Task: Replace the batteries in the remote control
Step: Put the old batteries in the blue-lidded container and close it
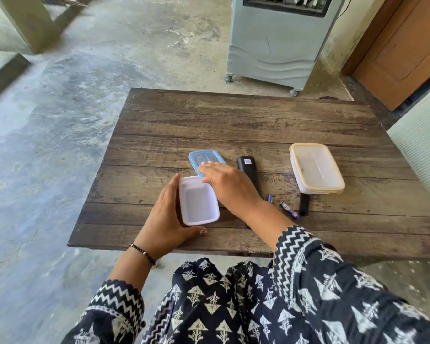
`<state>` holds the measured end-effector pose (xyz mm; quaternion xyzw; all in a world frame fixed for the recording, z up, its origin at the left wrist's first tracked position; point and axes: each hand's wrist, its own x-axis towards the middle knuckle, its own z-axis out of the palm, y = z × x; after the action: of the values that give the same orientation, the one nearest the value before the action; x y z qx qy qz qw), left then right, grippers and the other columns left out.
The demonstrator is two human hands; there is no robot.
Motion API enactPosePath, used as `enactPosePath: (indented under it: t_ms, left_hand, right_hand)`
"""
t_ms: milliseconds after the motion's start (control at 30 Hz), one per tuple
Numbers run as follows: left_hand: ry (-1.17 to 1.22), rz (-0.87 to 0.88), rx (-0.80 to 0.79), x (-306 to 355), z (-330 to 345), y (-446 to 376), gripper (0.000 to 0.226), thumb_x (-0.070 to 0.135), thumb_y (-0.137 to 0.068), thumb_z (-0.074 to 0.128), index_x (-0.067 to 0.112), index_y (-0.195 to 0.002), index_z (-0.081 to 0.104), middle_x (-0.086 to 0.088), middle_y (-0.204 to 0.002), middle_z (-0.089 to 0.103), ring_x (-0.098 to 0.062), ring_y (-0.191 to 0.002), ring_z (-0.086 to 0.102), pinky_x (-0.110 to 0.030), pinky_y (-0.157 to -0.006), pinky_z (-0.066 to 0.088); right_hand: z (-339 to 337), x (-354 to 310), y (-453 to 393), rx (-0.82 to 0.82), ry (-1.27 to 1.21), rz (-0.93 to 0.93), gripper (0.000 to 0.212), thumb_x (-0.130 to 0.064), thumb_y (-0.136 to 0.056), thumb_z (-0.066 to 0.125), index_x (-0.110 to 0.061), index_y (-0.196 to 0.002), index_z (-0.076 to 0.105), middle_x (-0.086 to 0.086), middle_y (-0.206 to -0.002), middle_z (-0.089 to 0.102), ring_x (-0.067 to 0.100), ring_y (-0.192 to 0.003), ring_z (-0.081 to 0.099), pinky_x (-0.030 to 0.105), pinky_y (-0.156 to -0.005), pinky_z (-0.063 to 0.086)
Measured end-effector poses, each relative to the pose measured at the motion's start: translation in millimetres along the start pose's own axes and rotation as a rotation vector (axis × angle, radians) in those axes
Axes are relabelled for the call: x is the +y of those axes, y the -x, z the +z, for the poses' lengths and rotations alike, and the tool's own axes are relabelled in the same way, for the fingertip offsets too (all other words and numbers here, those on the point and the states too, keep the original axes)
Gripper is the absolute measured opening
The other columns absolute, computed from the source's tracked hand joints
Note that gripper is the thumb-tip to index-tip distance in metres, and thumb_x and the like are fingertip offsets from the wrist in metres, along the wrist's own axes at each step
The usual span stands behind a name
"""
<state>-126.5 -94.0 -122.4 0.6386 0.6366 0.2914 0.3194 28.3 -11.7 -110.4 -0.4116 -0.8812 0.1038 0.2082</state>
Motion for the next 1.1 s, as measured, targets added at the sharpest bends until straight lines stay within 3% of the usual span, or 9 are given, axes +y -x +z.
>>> enactPosePath:
  t_ms: [200,333,433,500,567,667,900,1000,1100]
  left_hand:
    - [-0.014,0.000,-0.030,5,2,3,0.124,0.057,-0.048,0.069,0.020,-0.148,0.007,-0.002,-0.147,0.031,-0.020,-0.133,0.037,-0.046,-0.110,0.032]
    - [0.060,-0.010,-0.034,1,0,2,0.113,0.050,-0.050,0.074,0.027,-0.144,0.016,0.000,-0.143,0.039,-0.016,-0.130,0.042,-0.043,-0.107,0.037]
    - [0.099,-0.017,-0.032,-3,-6,6,0.109,0.032,-0.053,0.080,0.029,-0.143,0.019,0.005,-0.137,0.043,0.001,-0.119,0.048,-0.024,-0.099,0.044]
    - [0.083,-0.011,-0.046,-1,-10,8,0.106,0.027,-0.055,0.080,0.029,-0.142,0.019,0.017,-0.128,0.041,0.003,-0.110,0.050,-0.031,-0.100,0.045]
    - [0.010,0.001,-0.067,1,-12,7,0.106,0.043,-0.051,0.070,0.030,-0.141,0.017,0.026,-0.125,0.034,-0.012,-0.120,0.043,-0.051,-0.111,0.028]
    - [-0.077,-0.012,-0.083,1,-9,3,0.114,0.057,-0.046,0.059,0.028,-0.145,0.010,0.012,-0.141,0.032,-0.015,-0.138,0.024,-0.044,-0.117,-0.007]
    - [-0.217,-0.088,-0.078,9,-12,11,0.146,0.072,-0.034,0.072,0.036,-0.143,-0.018,0.004,-0.157,-0.008,-0.020,-0.143,-0.017,-0.048,-0.112,-0.014]
    - [-0.269,0.071,0.068,39,-14,15,0.129,0.079,-0.039,0.061,0.033,-0.146,0.007,0.004,-0.153,0.012,-0.022,-0.144,0.000,-0.045,-0.114,-0.003]
    - [-0.348,0.255,0.059,77,8,1,0.084,0.058,-0.065,0.068,0.029,-0.138,0.039,0.005,-0.141,0.042,-0.019,-0.138,0.025,-0.041,-0.115,0.018]
  right_hand:
    - [-2,2,-10,-0.075,-0.131,0.157,0.032,-0.010,-0.092,0.052,-0.003,-0.122,0.057,0.014,-0.131,0.055,0.025,-0.124,0.049,0.041,-0.100,0.042]
    - [-5,3,-12,-0.087,-0.131,0.179,0.030,-0.006,-0.091,0.050,-0.002,-0.120,0.058,0.014,-0.129,0.057,0.025,-0.123,0.050,0.038,-0.100,0.040]
    - [-3,5,-14,-0.091,-0.138,0.201,0.023,0.001,-0.088,0.050,0.000,-0.104,0.065,0.017,-0.110,0.066,0.031,-0.110,0.057,0.045,-0.090,0.046]
    - [0,5,-14,-0.128,-0.128,0.205,0.026,0.007,-0.085,0.047,-0.003,-0.098,0.067,0.016,-0.103,0.069,0.032,-0.105,0.060,0.046,-0.081,0.050]
    - [0,3,-11,-0.156,-0.138,0.204,0.030,0.008,-0.084,0.046,-0.007,-0.097,0.067,0.013,-0.102,0.069,0.033,-0.100,0.061,0.046,-0.078,0.052]
    - [-13,0,4,-0.040,-0.207,0.259,0.025,0.002,-0.087,0.051,-0.006,-0.103,0.068,0.013,-0.105,0.069,0.029,-0.099,0.062,0.043,-0.083,0.052]
    - [-60,22,96,0.296,-0.103,0.534,0.006,-0.009,-0.081,0.066,-0.012,-0.082,0.071,0.002,-0.083,0.068,0.019,-0.075,0.061,0.028,-0.066,0.048]
    - [-67,36,120,0.245,-0.030,0.642,0.004,-0.015,-0.081,0.068,-0.015,-0.083,0.071,-0.001,-0.087,0.065,0.020,-0.080,0.061,0.025,-0.063,0.043]
    - [-71,41,124,0.132,0.053,0.669,0.016,-0.023,-0.082,0.067,-0.013,-0.094,0.070,-0.001,-0.093,0.059,0.018,-0.089,0.055,0.025,-0.065,0.042]
